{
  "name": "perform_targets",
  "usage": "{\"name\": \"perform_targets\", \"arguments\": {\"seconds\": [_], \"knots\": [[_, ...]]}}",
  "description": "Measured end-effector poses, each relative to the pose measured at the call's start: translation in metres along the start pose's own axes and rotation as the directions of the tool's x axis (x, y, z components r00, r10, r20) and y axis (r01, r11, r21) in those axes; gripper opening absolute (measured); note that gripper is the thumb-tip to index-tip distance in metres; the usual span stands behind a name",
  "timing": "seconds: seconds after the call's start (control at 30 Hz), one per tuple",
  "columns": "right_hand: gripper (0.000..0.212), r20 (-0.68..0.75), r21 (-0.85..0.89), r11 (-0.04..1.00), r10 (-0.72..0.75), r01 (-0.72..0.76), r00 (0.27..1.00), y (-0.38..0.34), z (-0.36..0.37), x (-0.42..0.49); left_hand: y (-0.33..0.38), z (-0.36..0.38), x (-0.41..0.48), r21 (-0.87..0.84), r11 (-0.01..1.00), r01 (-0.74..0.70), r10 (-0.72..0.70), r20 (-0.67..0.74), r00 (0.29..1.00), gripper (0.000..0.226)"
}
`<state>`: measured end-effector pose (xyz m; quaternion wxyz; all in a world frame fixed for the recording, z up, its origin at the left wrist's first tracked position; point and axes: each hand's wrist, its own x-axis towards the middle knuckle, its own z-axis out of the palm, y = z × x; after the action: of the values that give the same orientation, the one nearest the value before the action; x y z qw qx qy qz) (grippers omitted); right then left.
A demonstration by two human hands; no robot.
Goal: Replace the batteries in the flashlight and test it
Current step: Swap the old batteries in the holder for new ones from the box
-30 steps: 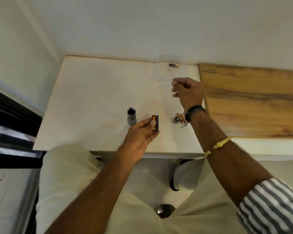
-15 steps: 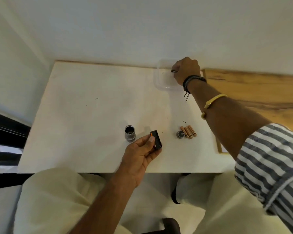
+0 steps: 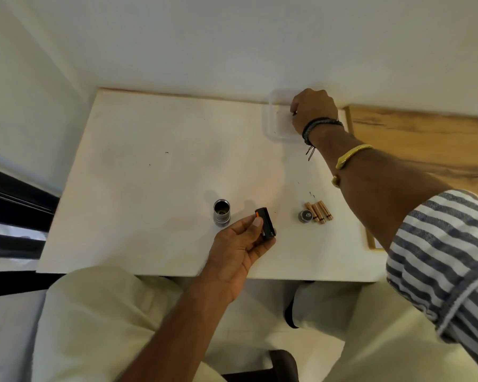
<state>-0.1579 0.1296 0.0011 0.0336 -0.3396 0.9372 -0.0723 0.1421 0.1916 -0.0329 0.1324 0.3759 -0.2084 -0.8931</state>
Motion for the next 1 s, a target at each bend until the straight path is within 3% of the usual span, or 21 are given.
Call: {"name": "perform_targets", "arguments": {"seconds": [0.2,0.47,0.63,0.77,0.87,1.0], "knots": [[0.025,-0.105,0.230,0.973,0.026,-0.001,0.994,-0.003,-0.021,-0.030,0.001,0.000,-0.004,-0.022,1.000,0.010,-0.010,0.001,1.000,0.031],[0.020,-0.220,0.502,0.863,0.061,0.059,0.973,-0.006,-0.054,-0.121,0.002,0.003,-0.018,-0.011,1.000,-0.008,0.008,0.023,1.000,0.018],[0.019,-0.139,0.781,0.623,0.100,0.047,0.985,0.004,-0.048,-0.198,-0.002,0.005,-0.028,0.013,0.999,-0.043,0.043,0.040,0.998,0.016],[0.022,-0.080,0.879,0.476,0.117,0.015,0.990,0.013,-0.035,-0.253,-0.008,0.002,-0.033,0.068,0.995,-0.073,0.069,0.068,0.995,0.015],[0.028,-0.013,0.873,0.486,0.093,-0.034,0.996,0.016,-0.028,-0.279,-0.012,-0.003,-0.037,0.119,0.989,-0.083,0.074,0.072,0.995,0.017],[0.015,0.053,0.873,0.481,0.073,-0.082,0.996,0.014,-0.025,-0.298,-0.011,-0.012,-0.043,0.171,0.982,-0.085,0.074,0.067,0.995,0.022]]}}
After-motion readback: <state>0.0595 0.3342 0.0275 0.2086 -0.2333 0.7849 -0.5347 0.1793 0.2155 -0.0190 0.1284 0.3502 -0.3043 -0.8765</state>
